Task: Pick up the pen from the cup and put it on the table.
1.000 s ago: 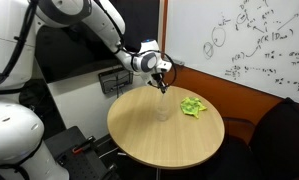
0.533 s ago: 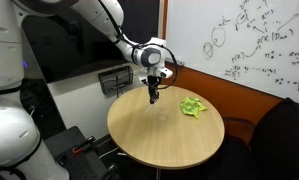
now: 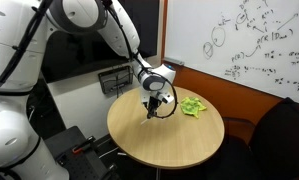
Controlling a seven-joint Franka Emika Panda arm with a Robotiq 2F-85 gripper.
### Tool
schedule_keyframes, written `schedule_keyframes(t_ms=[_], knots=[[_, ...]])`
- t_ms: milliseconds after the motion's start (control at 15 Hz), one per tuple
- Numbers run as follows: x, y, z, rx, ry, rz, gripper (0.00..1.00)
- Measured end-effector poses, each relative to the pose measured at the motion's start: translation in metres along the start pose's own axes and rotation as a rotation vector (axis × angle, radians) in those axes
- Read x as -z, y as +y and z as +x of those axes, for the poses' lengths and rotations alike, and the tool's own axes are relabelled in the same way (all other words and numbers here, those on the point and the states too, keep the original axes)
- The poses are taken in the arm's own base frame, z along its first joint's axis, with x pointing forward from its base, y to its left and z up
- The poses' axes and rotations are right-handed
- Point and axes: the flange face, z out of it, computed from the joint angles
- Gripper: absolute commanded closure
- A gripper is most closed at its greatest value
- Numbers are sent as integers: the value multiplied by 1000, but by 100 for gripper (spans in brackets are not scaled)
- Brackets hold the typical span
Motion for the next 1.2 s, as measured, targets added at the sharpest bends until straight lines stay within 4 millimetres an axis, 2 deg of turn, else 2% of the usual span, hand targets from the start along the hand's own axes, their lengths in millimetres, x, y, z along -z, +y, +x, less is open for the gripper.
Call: schedule_keyframes(t_ms=[267, 333, 400, 533, 800, 933, 1000, 1200], knots=[[-50, 11, 12, -40, 12, -7, 97], [-57, 12, 14, -44, 13, -11, 75], [-61, 13, 17, -47, 21, -11, 63], [-62, 12, 23, -48, 64, -4, 49], [-49, 5, 30, -18, 193, -35, 19], [-34, -5, 29, 11, 269, -58, 5], [-22, -13, 26, 31, 302, -58, 1], [24, -33, 9, 77, 369, -24, 0]])
